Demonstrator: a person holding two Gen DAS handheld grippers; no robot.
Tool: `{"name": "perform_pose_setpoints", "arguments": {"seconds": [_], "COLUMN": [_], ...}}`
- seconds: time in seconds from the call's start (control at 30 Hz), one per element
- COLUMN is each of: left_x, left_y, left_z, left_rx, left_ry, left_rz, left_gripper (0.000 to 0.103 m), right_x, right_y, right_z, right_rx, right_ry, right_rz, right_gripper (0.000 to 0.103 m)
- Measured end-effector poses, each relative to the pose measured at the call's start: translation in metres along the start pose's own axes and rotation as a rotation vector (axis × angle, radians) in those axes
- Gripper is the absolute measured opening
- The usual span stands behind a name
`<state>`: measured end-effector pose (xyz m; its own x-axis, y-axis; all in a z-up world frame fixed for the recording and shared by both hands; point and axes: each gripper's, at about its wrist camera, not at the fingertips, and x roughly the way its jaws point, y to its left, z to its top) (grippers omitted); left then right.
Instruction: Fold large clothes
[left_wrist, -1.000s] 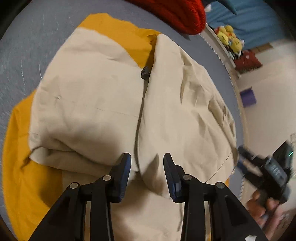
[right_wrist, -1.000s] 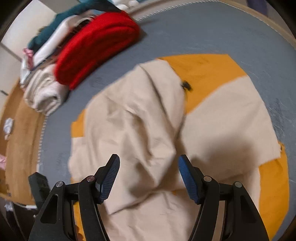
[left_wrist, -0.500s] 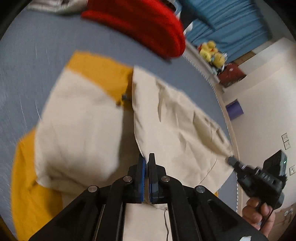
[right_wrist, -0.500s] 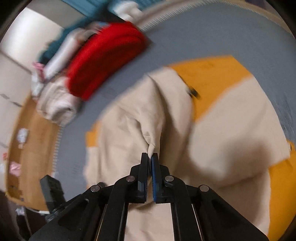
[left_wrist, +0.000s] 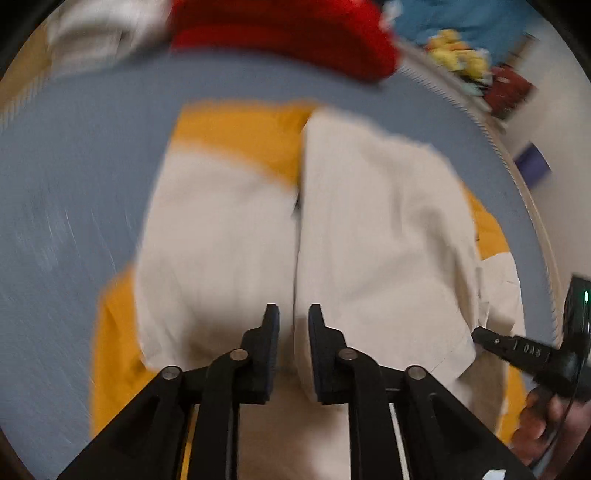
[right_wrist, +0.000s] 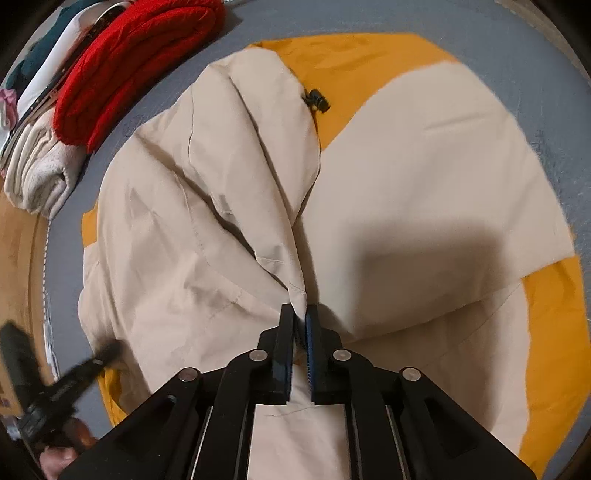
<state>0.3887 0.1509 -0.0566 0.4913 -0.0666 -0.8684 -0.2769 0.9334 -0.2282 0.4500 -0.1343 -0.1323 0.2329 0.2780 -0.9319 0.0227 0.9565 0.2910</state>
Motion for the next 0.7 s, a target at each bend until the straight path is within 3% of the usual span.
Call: {"name": "perform_pose_setpoints", "arguments": {"seconds": [0.03,0.1,0.17,0.2,0.27,0.3,0.4,0.43,0.5,0.53,0.6,0.7], "left_x": [-0.007,-0.004,0.018,0.033,0.057,0.066,0.058,0.050,0.036,0.031,0.036,0.062], "left_y": [-0.011,-0.024,-0.037,-0.041,-0.038,-0.036,-0.025,-0.021,-0.015,-0.011,0.003,0.025], "left_z": [0.000,-0.004,-0.016,-0.025,-0.040,-0.046,-0.036,-0.030,-0.022,-0.017,-0.014,-0.020], "left_rx": [0.053,0.115,0.160,0.173,0.210,0.231,0.161,0.137,0.129,0.126,0.106,0.057], "left_ry": [-0.029,-0.003,0.126,0.200,0.283,0.305,0.289,0.258,0.200,0.168,0.158,0.245], "left_rz": [-0.029,-0.106,-0.200,-0.201,-0.085,-0.044,-0.074,-0.098,-0.115,-0.101,-0.062,0.003], "left_gripper": [0.021,0.024,0.031,0.031,0.031,0.031,0.030,0.030,0.030,0.030,0.030,0.028], "right_x": [-0.003,-0.019,-0.034,-0.040,-0.048,-0.051,-0.058,-0.058,-0.036,-0.026,0.001,0.007], "right_y": [-0.001,0.003,0.011,0.015,0.022,0.023,0.031,0.030,0.026,0.021,0.003,-0.008], "right_z": [-0.002,-0.001,-0.003,-0.004,-0.004,0.000,-0.002,0.000,0.005,0.006,0.002,0.002], "right_rx": [0.010,-0.001,-0.033,-0.052,-0.084,-0.091,-0.104,-0.114,-0.101,-0.077,0.004,0.038], "right_ry": [-0.014,-0.075,-0.155,-0.188,-0.227,-0.245,-0.293,-0.286,-0.161,-0.109,-0.009,0.009], "right_rz": [-0.011,-0.066,-0.125,-0.140,-0.150,-0.151,-0.095,-0.060,0.083,0.102,0.029,0.017], "right_gripper": [0.013,0.019,0.030,0.032,0.043,0.044,0.044,0.044,0.044,0.044,0.044,0.044]}}
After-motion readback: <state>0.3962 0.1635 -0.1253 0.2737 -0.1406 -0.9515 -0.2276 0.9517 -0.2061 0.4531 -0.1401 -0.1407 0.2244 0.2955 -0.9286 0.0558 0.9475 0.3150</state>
